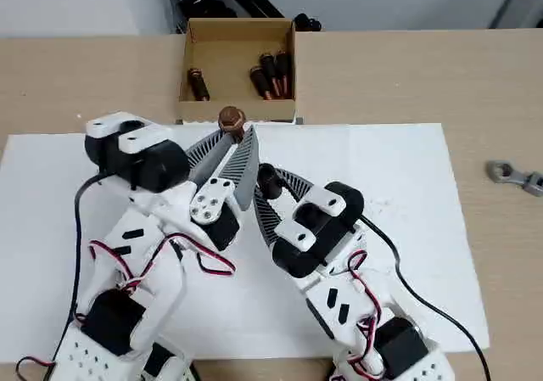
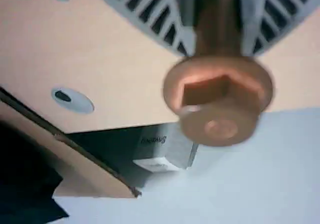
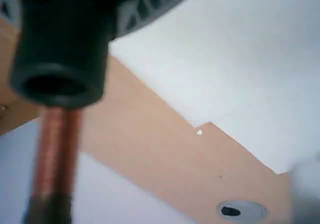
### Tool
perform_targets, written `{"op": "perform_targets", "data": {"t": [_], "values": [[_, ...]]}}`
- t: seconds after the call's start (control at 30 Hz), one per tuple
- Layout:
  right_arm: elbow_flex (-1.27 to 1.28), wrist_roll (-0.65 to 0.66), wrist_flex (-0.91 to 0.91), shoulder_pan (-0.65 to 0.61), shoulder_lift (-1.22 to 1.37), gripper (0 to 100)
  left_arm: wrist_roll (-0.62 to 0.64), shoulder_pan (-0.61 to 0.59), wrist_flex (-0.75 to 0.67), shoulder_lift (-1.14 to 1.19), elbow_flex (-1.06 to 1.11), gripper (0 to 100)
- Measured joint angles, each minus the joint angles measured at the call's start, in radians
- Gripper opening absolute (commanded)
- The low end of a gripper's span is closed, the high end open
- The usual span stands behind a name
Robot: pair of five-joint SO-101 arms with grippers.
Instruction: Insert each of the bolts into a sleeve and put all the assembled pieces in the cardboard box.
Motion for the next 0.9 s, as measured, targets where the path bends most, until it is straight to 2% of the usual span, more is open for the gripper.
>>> {"op": "perform_targets", "data": {"t": [0.63,0.9], "values": [[0.006,0.000,0.000,-0.031,0.000,0.3,0.000,0.000,0.000,0.000,-0.032,1],[0.021,0.011,0.000,-0.031,-0.002,0.2,-0.015,0.000,0.127,0.000,-0.129,1]]}}
